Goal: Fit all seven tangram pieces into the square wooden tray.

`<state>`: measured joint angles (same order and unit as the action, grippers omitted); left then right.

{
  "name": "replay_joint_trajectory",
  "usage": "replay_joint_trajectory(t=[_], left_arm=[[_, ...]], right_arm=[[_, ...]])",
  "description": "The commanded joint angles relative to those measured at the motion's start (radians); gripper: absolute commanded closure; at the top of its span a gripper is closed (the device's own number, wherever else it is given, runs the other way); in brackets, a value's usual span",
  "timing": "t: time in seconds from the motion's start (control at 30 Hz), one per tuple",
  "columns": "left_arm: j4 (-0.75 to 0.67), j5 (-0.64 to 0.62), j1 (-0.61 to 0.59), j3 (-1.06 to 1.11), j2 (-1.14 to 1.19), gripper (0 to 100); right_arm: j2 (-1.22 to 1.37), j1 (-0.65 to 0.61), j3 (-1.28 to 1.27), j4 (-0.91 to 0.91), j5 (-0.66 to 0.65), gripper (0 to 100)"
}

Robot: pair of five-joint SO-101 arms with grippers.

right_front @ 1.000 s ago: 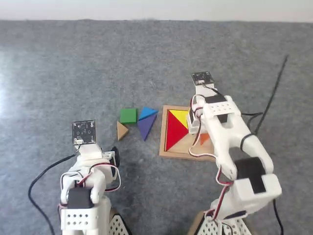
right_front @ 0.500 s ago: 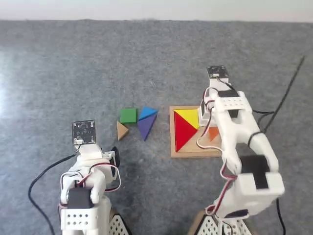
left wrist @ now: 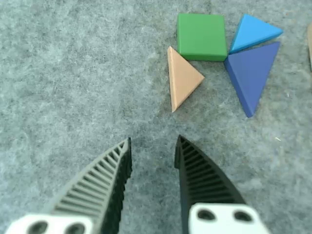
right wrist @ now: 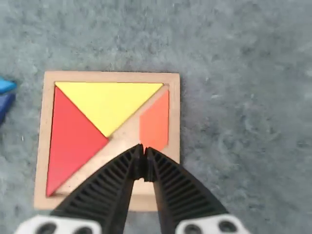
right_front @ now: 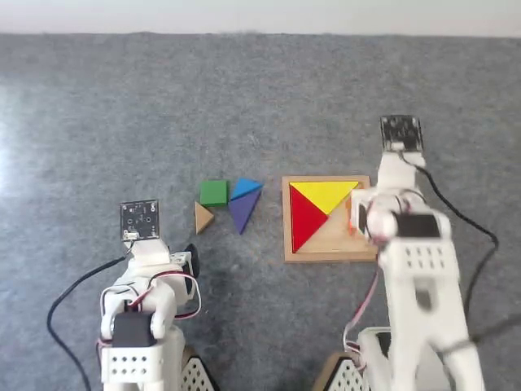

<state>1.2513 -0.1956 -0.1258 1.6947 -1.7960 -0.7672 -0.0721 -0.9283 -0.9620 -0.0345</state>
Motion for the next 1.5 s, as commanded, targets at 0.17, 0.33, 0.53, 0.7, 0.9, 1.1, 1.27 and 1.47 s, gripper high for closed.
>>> replay_joint_trajectory(t=[0.17,0.33,0.53,0.7,0.9,1.1,1.27,1.47], left_arm=[[0.005,-0.009,0.002,-0.012,-0.014,86],[0.005,-0.011,0.08,-0.012,-0.014,86],[0.005,-0.011,0.222,-0.012,-0.014,86],[0.005,-0.011,0.35,-0.012,-0.014,86],[-0.003,-0.006,0.465,-0.012,-0.014,86],[-0.126,0.253,0.37,-0.027,-0.014,86],[-0.167,0.331,0.08,-0.154,-0.014,86],[-0.249,0.413,-0.114,-0.236,-0.006,86]], right_arm=[[-0.39,0.323,-0.278,-0.084,-0.212,99.3],[-0.544,0.522,-0.462,-0.077,-0.336,99.3],[-0.705,0.541,-0.641,-0.045,-0.37,99.2],[-0.822,0.535,-0.675,-0.125,-0.371,99.2],[-0.949,0.538,-0.75,-0.136,-0.427,99.2],[-1.032,0.535,-0.758,-0.211,-0.427,99.2],[-1.038,0.533,-0.756,-0.222,-0.427,99.2],[-1.038,0.533,-0.756,-0.22,-0.427,99.2]])
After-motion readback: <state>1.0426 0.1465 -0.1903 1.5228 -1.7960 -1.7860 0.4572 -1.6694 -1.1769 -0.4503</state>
